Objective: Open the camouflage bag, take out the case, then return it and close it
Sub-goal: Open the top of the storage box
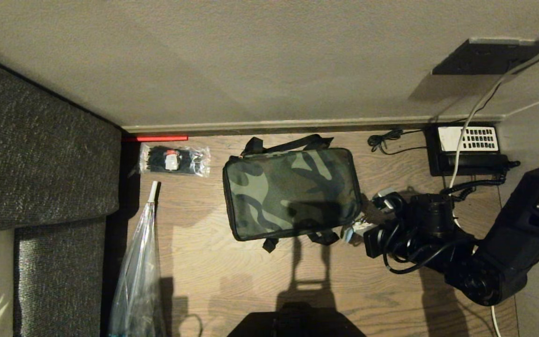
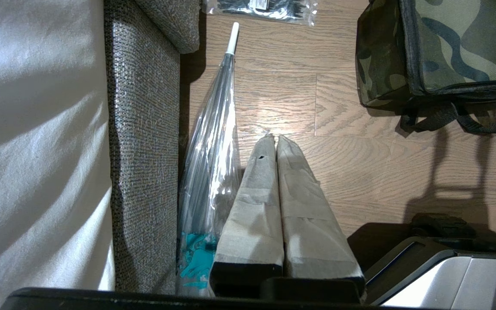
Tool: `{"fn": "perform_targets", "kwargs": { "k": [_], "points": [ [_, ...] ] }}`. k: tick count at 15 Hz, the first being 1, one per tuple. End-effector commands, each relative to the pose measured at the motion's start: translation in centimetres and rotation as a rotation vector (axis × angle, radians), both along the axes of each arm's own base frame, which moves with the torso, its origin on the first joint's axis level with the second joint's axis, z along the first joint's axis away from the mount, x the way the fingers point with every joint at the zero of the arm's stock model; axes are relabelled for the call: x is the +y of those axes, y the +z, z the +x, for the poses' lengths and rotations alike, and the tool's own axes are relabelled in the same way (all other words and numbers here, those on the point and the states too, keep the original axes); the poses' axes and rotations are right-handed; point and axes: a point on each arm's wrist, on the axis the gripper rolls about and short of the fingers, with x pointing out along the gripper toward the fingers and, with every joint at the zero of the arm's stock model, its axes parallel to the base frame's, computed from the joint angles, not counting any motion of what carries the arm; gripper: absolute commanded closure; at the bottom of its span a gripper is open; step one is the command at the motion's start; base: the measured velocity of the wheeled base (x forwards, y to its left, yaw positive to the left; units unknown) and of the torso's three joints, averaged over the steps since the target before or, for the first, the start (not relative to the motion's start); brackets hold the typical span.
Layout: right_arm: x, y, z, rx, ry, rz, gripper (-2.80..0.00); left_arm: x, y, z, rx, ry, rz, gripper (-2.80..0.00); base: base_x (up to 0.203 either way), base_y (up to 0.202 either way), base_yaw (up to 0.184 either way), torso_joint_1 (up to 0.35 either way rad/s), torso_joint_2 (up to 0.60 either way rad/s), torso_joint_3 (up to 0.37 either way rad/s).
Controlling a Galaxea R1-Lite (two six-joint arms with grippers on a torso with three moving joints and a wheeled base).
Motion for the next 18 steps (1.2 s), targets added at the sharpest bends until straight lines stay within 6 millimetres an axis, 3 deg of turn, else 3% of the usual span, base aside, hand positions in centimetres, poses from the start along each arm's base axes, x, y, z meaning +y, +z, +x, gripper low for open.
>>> {"fn": "perform_targets", "kwargs": {
  "k": [1,18],
  "points": [
    [-0.6,0.1,0.2,-0.008,-0.016,0.000,0.00,0.0,-0.1,0.0,0.001,0.001,-0.002,0.00,0.000,0.000,0.000,0.000,0.00,0.000],
    [-2.6,2.8,0.1,-0.085,-0.038,0.020,0.00,0.0,-0.1,0.0,0.002,0.001,-0.001,0.00,0.000,0.000,0.000,0.000,0.00,0.000]
  ]
}}
